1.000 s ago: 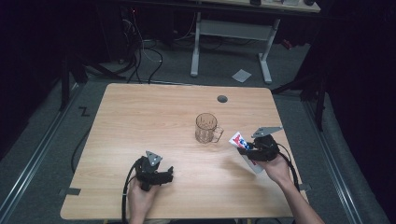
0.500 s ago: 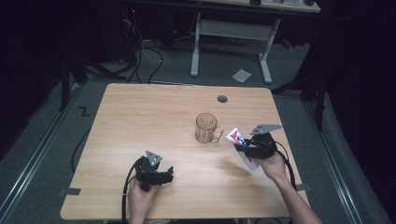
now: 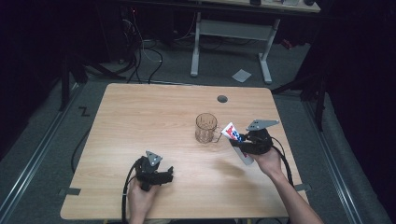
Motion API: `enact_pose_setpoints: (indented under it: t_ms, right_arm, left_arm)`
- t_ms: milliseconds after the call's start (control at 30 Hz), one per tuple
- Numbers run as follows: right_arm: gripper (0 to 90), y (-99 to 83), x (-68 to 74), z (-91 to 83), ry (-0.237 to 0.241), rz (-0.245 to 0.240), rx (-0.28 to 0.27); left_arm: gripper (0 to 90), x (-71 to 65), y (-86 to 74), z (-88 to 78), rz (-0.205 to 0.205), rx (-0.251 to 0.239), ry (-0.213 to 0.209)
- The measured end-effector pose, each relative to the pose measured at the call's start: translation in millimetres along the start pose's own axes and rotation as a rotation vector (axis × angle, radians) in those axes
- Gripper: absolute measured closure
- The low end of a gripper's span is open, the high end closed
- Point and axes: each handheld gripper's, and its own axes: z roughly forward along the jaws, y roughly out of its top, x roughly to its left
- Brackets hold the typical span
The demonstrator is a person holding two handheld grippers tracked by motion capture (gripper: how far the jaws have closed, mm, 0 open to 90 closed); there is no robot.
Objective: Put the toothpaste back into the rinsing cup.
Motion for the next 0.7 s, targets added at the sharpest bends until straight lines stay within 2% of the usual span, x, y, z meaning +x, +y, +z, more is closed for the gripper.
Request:
enact_pose_setpoints:
  t_ms: [333, 700]
  right_arm:
    - [64.2, 14.8, 1.0, -1.5, 0.013, -0.003, -0.052]
    - [63.8, 30.0, -5.5, -6.1, 0.019, 0.022, -0.112]
  left_arm:
    - [11.0, 0.0, 0.0, 0.0, 0.000, 0.000, 0.000]
    - [11.0, 0.0, 0.0, 0.0, -0.001, 0.000, 0.000]
